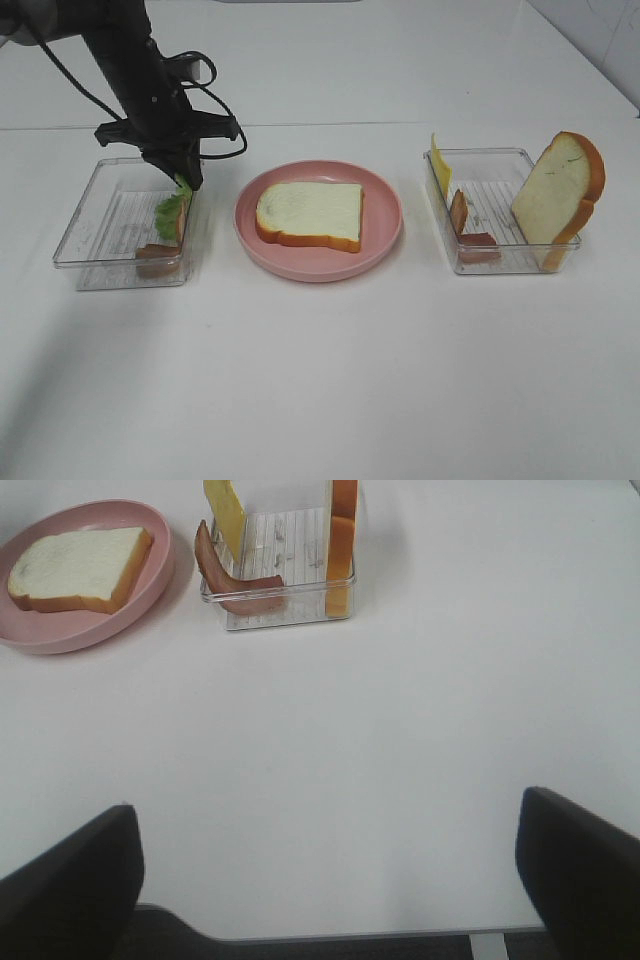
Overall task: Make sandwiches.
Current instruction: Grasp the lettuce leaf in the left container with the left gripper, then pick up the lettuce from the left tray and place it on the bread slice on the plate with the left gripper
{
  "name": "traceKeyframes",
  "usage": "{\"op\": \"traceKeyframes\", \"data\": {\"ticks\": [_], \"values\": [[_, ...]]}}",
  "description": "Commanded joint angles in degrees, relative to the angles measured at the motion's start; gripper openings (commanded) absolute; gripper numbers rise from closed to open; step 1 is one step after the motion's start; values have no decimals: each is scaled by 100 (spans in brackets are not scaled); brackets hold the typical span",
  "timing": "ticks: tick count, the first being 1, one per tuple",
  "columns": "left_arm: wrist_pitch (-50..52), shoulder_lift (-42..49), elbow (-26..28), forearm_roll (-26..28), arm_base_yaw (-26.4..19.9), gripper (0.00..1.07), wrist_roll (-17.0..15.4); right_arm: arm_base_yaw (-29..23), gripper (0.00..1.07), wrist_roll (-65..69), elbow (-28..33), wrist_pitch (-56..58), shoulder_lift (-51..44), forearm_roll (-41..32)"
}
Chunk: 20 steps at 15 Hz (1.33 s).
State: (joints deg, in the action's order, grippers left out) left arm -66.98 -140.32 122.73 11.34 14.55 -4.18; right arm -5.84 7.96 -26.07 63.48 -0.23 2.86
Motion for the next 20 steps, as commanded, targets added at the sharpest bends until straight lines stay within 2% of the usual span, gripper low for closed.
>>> {"op": "traceKeyframes", "data": {"ticks": [1, 7, 10, 11, 13, 14, 15, 16, 20], "values": [[-97, 97, 23, -120, 11, 0, 97, -17, 96, -46, 6, -40, -166, 11], [-138, 842, 69, -189, 11, 0, 69, -17, 96, -46, 6, -40, -166, 11], [-103, 968, 132, 155, 46, 0, 132, -17, 96, -46, 6, -40, -166, 11], [-109, 968, 264, 390, 120, 0, 298, -17, 96, -46, 6, -40, -166, 11], [-29, 951, 625, 1152, 378, 0, 871, -17, 96, -46, 6, -40, -166, 11], [23, 951, 659, 1301, 435, 0, 1008, -17, 96, -46, 6, -40, -166, 11], [172, 945, 693, 1730, 544, 0, 1318, -17, 96, -46, 6, -40, -166, 11], [361, 871, 693, 2412, 642, 0, 1713, -17, 96, -46, 6, -40, -166, 11], [418, 372, 693, 3403, 848, 0, 2338, -17, 96, -46, 6, -40, -166, 11]]}}
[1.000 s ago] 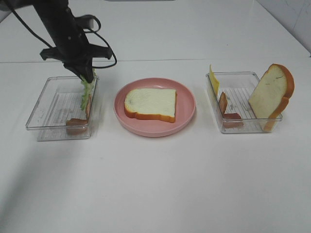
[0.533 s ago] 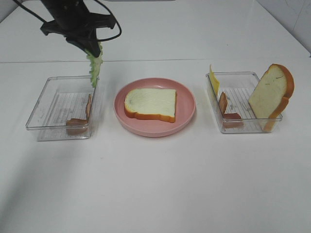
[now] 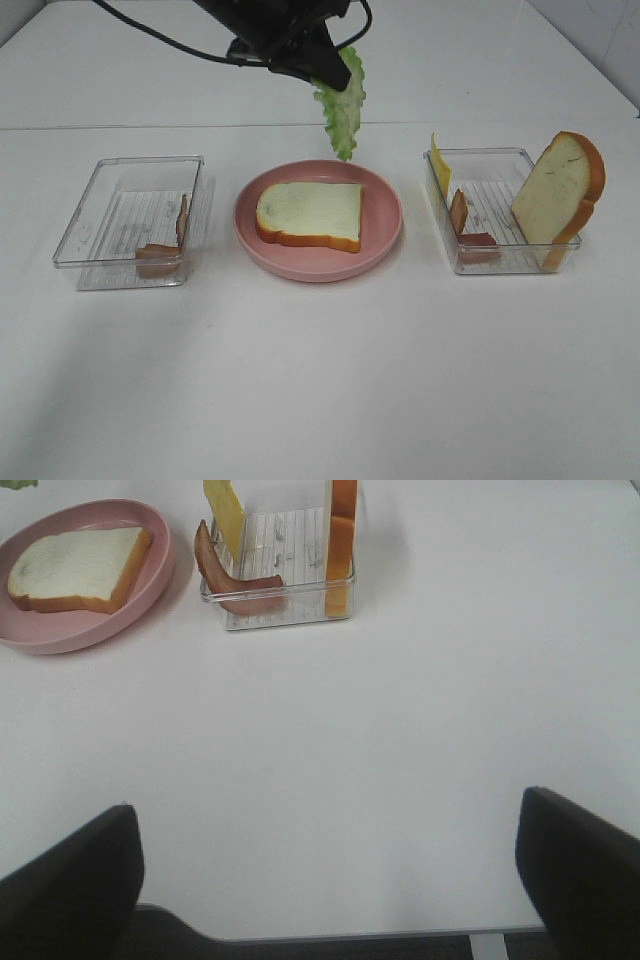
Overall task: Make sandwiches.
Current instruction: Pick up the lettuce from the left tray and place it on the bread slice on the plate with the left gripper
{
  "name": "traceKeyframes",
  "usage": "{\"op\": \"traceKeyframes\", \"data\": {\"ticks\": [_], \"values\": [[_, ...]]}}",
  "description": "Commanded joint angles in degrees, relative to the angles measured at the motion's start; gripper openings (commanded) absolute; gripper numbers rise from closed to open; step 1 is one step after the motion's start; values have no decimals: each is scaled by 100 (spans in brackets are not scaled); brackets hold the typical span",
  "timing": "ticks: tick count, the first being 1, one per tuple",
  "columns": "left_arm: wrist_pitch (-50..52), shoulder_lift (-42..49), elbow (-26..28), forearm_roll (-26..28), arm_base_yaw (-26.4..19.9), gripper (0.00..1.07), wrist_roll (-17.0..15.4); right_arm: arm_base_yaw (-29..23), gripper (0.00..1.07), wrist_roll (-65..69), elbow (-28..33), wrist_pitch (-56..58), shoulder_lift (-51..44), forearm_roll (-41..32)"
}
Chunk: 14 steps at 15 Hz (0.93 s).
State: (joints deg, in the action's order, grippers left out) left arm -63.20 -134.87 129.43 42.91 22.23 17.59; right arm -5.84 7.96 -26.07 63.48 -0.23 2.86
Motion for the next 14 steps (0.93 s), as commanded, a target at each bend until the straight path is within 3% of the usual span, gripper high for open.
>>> {"op": "traceKeyframes", "data": {"ticks": [1, 8, 11, 14], "values": [[40, -298, 23, 281, 138, 0, 172, -17, 96, -46, 6, -40, -166, 11], [69, -854, 29, 395, 275, 0, 338, -17, 96, -46, 6, -40, -166, 11], [63, -963, 29, 97, 229, 0, 338, -17, 96, -46, 6, -40, -166, 17], [109, -991, 29, -584, 229, 0, 246, -17, 96, -46, 6, -40, -166, 17]]}}
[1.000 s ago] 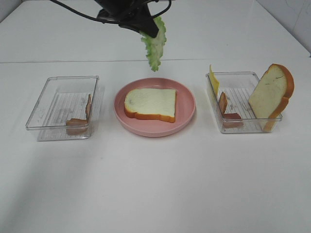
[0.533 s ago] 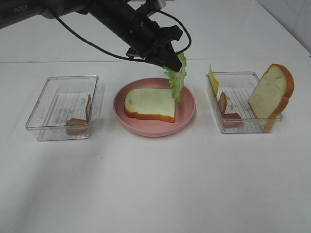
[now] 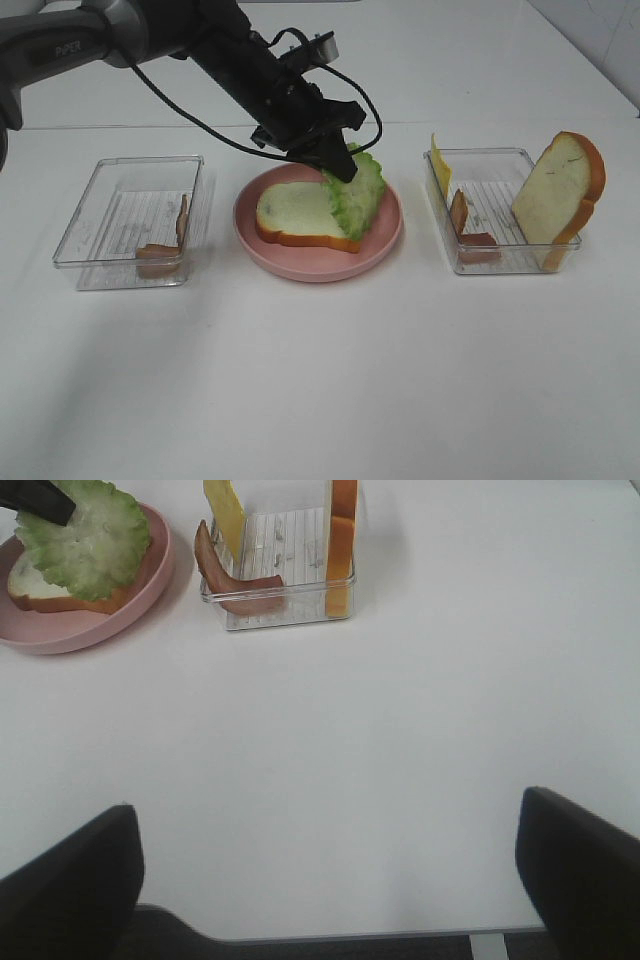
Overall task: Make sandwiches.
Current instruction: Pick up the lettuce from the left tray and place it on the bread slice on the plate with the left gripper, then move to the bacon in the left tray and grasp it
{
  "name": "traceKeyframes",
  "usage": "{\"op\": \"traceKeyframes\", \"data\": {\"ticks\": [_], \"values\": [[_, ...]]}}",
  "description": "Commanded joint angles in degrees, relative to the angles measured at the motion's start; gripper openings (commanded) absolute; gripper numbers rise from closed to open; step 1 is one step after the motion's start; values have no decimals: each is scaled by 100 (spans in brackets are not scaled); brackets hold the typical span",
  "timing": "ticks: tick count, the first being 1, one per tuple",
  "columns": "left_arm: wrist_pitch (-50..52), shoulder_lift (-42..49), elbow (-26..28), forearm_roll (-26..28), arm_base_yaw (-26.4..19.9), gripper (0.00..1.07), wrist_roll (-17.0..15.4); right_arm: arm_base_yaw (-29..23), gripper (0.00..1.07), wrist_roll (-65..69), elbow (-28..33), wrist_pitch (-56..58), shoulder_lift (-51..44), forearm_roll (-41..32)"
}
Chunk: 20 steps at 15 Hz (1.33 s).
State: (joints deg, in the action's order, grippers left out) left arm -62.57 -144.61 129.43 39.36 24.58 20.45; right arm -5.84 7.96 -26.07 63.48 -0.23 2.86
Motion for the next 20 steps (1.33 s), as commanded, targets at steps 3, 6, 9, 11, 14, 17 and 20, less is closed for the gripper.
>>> {"op": "traceKeyframes", "data": {"ticks": [3, 6, 9, 11, 14, 17, 20], "values": [[235, -17, 29, -922, -6, 0, -430, -17, 96, -46, 6, -40, -166, 17], [292, -17, 29, -1409, -6, 0, -688, -17, 96, -46, 6, -40, -166, 17], [327, -17, 29, -1518, -6, 0, -751, -17, 96, -46, 6, -40, -166, 17], [338, -17, 29, -1518, -6, 0, -745, -17, 96, -46, 6, -40, -166, 17], [476, -17, 29, -1558, -6, 10, -814, -17, 96, -46, 6, -40, -166, 17], [424, 34, 29, -1696, 6, 87, -980, -17, 96, -46, 6, -40, -166, 17], [109, 407, 172, -2257, 6, 102, -1215, -17, 96, -46, 6, -40, -166, 17]]}}
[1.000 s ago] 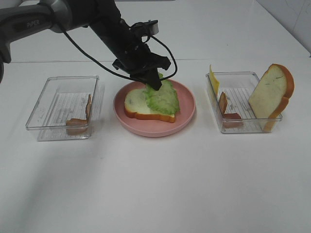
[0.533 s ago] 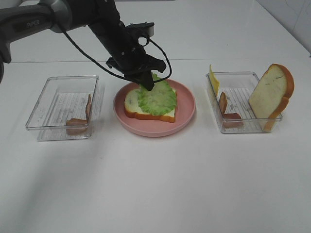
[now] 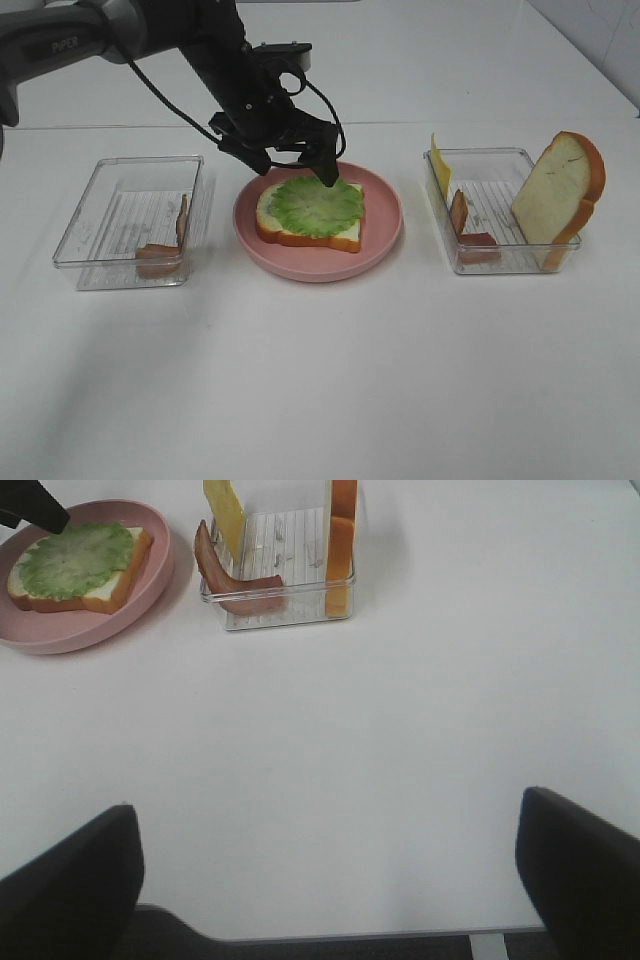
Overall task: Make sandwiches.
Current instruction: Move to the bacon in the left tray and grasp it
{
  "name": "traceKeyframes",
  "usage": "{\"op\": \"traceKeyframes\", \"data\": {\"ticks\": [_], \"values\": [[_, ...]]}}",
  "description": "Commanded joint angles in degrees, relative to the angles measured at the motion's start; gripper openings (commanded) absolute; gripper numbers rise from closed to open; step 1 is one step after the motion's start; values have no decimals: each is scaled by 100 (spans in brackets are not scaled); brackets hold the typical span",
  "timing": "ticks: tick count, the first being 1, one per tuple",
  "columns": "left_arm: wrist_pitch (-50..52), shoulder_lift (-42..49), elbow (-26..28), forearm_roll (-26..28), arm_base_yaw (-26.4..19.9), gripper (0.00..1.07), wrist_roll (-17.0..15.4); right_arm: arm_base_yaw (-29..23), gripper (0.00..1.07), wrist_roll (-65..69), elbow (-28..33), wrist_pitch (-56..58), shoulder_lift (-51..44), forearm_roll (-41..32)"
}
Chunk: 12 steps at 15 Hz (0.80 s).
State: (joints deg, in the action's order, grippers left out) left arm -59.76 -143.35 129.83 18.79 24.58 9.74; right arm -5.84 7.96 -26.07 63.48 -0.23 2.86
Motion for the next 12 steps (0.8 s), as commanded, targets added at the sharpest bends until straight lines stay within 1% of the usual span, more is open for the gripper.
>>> {"op": "traceKeyframes", "data": {"ticks": [1, 2, 3, 4, 5, 7, 8, 9, 10, 11, 12], "values": [[-264, 332, 183, -264, 6, 102, -160, -17, 96, -46, 6, -40, -166, 17], [-590, 464, 309, -401, 6, 102, -201, -17, 96, -46, 6, -40, -166, 17], [-980, 584, 378, -544, 6, 102, -390, -17, 96, -46, 6, -40, -166, 17], [-1593, 785, 372, -802, 6, 102, -676, -17, 96, -46, 6, -40, -166, 17], [-1587, 905, 361, -934, 6, 102, -917, -17, 96, -46, 6, -40, -166, 17], [-1581, 1049, 367, -951, 6, 102, -1094, -17, 96, -46, 6, -40, -166, 11], [-1581, 1157, 292, -991, 0, 102, -1094, -17, 96, -46, 6, -40, -166, 11], [-1581, 1444, -115, -1226, -11, 102, -1203, -17, 96, -46, 6, -40, -166, 17], [-1581, 1736, -619, -1473, -11, 102, -1398, -17, 96, -46, 6, -40, -166, 17], [-1581, 1851, -882, -1547, -11, 102, -1490, -17, 96, -46, 6, -40, -166, 17], [-1581, 2131, -1295, -1599, -11, 102, -1719, -17, 96, -46, 6, -40, -166, 17]]}}
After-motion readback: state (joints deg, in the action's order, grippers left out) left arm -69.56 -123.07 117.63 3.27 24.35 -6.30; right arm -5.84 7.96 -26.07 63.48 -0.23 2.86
